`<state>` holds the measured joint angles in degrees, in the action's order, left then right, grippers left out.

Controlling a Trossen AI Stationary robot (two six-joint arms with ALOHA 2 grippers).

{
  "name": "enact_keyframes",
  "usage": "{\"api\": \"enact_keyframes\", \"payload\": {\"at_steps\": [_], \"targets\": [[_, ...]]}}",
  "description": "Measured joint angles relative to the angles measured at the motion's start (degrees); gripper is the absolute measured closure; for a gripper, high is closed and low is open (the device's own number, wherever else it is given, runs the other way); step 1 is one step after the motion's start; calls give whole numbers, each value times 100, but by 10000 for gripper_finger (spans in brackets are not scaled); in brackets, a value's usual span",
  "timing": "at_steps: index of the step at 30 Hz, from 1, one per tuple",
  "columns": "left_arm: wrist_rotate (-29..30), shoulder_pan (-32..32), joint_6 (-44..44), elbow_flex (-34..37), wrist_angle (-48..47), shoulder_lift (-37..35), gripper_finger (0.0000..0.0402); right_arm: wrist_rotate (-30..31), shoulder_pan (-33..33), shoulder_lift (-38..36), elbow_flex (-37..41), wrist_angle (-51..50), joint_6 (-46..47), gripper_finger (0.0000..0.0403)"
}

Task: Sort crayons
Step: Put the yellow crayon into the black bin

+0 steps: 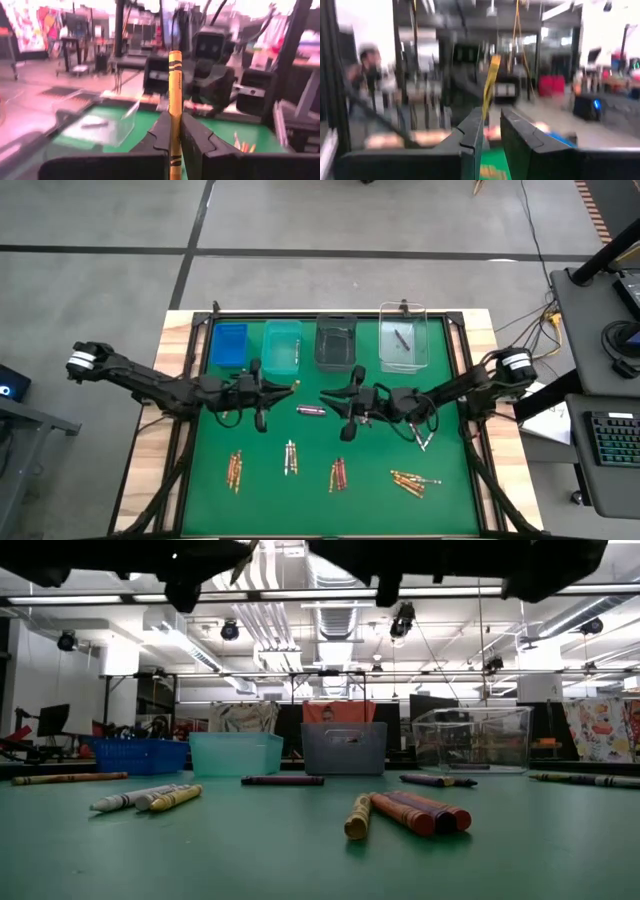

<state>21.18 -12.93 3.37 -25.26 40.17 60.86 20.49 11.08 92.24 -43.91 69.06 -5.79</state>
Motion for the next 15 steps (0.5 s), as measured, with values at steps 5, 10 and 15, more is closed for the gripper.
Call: {"api": "enact_keyframes", "payload": {"at_steps": [5, 10, 15], "targets": [[-33, 0, -14, 0, 873, 620, 402, -524, -227, 55, -180, 70, 406, 346], [-34, 0, -34, -4, 1518, 1073, 402, -749, -312, 1, -410, -255, 616, 346], [-34, 0, -34, -6, 2104, 1390, 402, -741, -326, -30, -602, -677, 597, 346]]}}
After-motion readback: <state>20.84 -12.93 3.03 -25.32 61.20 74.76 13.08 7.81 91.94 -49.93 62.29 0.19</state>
